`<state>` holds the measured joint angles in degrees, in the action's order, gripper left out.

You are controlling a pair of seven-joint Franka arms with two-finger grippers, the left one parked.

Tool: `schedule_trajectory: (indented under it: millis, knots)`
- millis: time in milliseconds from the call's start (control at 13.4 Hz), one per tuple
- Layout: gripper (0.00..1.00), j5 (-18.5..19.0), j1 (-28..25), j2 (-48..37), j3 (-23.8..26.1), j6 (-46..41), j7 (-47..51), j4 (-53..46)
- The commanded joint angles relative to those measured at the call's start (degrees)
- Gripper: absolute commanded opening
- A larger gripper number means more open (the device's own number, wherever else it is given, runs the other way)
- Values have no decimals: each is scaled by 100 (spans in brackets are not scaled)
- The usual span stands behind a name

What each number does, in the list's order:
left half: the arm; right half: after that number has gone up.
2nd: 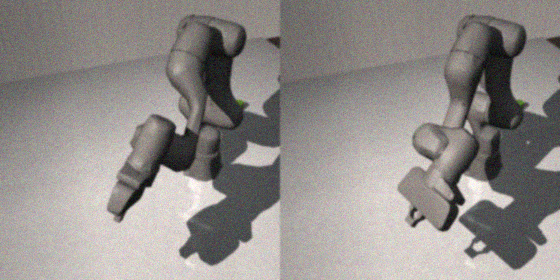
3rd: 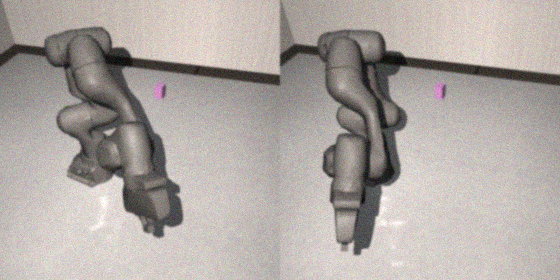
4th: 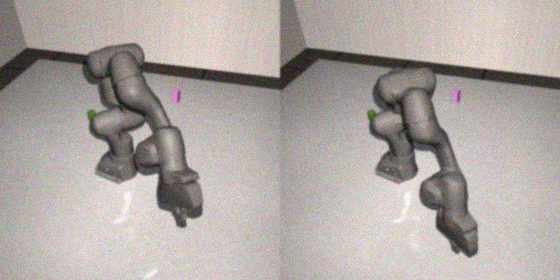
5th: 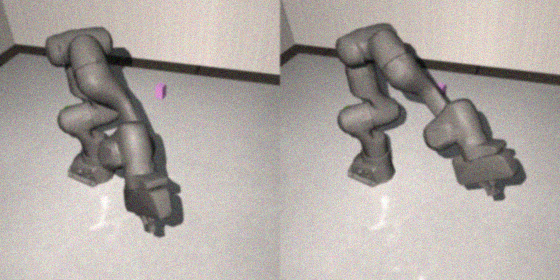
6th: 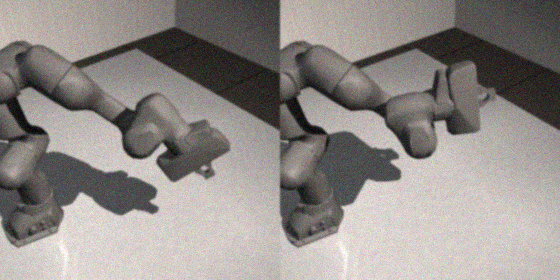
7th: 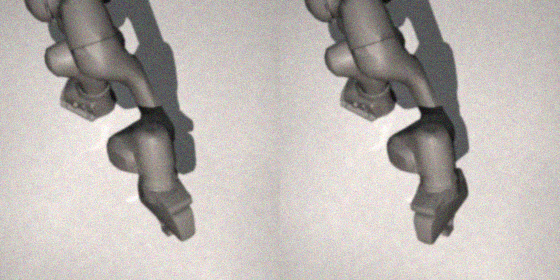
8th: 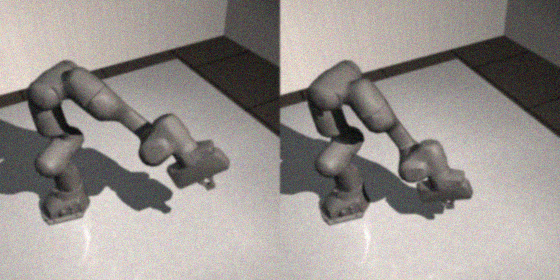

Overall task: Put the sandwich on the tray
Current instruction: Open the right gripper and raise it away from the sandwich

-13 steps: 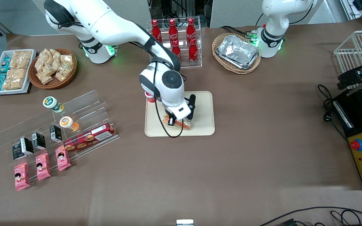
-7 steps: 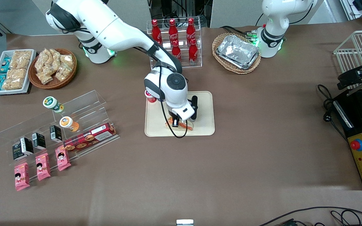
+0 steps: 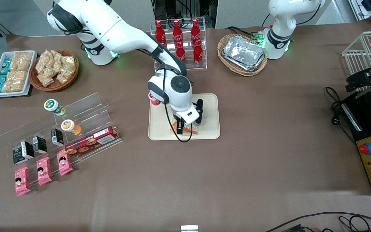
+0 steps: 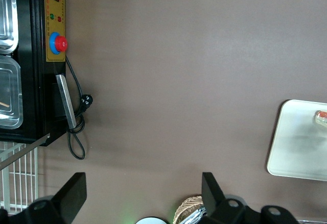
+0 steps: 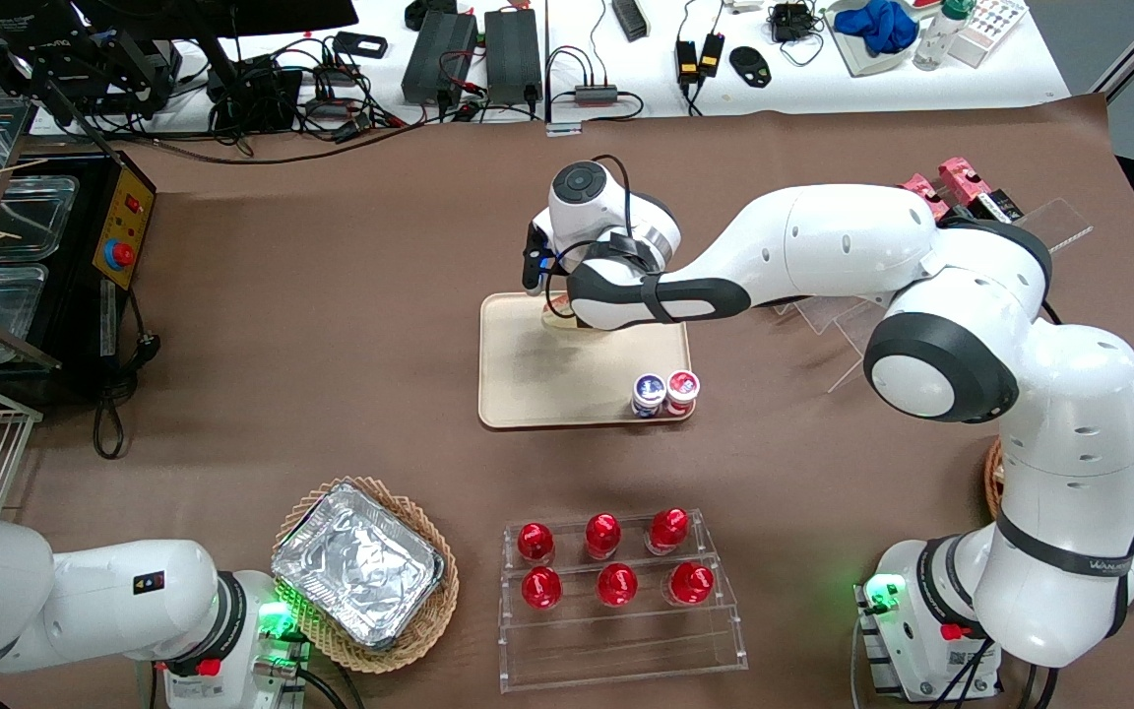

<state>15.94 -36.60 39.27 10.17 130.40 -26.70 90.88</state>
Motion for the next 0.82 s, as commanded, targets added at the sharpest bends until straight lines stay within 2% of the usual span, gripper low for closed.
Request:
schedule_trajectory:
  millis: [0,75,299,449,748]
  knots:
    - [100,-545,267,-68,3,-5,69,-123]
    - [100,-775,303,-155,-6,-119,69,-123]
    - [100,-1101,785,-629,20,-777,60,-114]
    - [100,-1557,997,-972,-6,-1085,69,-123]
    - [100,-1691,1488,-1666,-50,-2147,278,-123]
